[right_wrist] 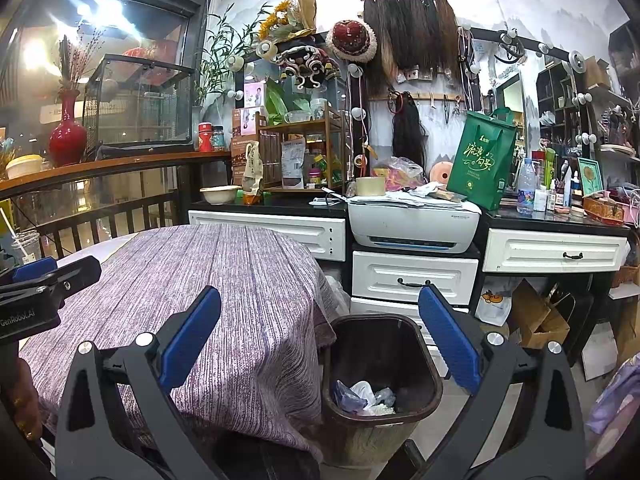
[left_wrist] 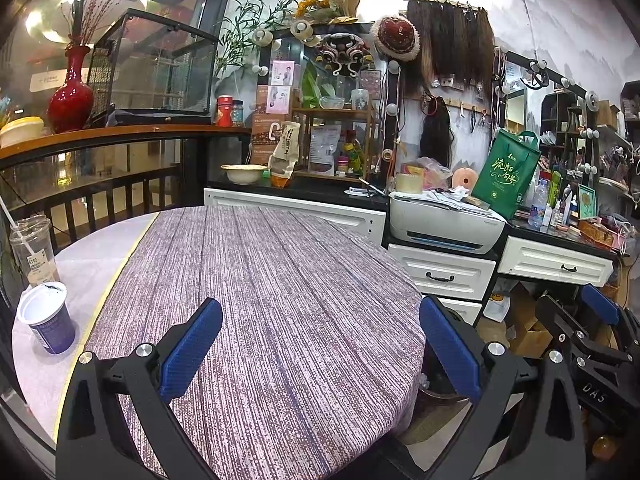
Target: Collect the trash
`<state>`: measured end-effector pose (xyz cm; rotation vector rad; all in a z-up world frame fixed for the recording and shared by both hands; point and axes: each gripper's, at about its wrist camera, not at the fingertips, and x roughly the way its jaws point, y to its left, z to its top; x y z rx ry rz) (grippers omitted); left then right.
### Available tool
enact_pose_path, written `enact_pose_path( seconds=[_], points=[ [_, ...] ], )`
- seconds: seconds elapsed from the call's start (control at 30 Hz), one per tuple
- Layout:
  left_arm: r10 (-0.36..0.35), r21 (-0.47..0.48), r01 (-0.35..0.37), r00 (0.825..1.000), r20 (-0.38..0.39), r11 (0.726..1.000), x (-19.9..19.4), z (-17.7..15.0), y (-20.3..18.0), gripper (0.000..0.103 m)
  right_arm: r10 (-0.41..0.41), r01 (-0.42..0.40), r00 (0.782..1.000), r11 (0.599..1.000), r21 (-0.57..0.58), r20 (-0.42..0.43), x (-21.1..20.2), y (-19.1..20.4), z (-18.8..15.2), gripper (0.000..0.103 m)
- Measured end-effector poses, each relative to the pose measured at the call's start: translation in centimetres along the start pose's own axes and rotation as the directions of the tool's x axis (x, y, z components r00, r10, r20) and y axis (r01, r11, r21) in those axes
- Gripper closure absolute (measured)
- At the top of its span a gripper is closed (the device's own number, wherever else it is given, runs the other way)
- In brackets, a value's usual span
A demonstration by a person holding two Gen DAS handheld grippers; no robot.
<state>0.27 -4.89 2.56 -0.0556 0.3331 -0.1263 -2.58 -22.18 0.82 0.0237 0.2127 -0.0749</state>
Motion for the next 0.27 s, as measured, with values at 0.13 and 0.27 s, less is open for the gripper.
enact_pose_path(
  seconds=[0.13,0.27],
  points=[
    [-0.002,-0.007,0.002,1.0,-0.011,1.0,0.11,-0.05,0.1,0.005,0.002,-0.002,1.0,1.0,0.0,-0.006,0.03,0.02,-0.06,0.006],
    [-0.002,-0.01,0.002,1.0,-0.018,1.0,0.16,0.07,0.3,0.005,0.0,0.0,1.0,1.0,0.002,-0.006,-0.02,0.09,-0.24,0.006]
  ],
)
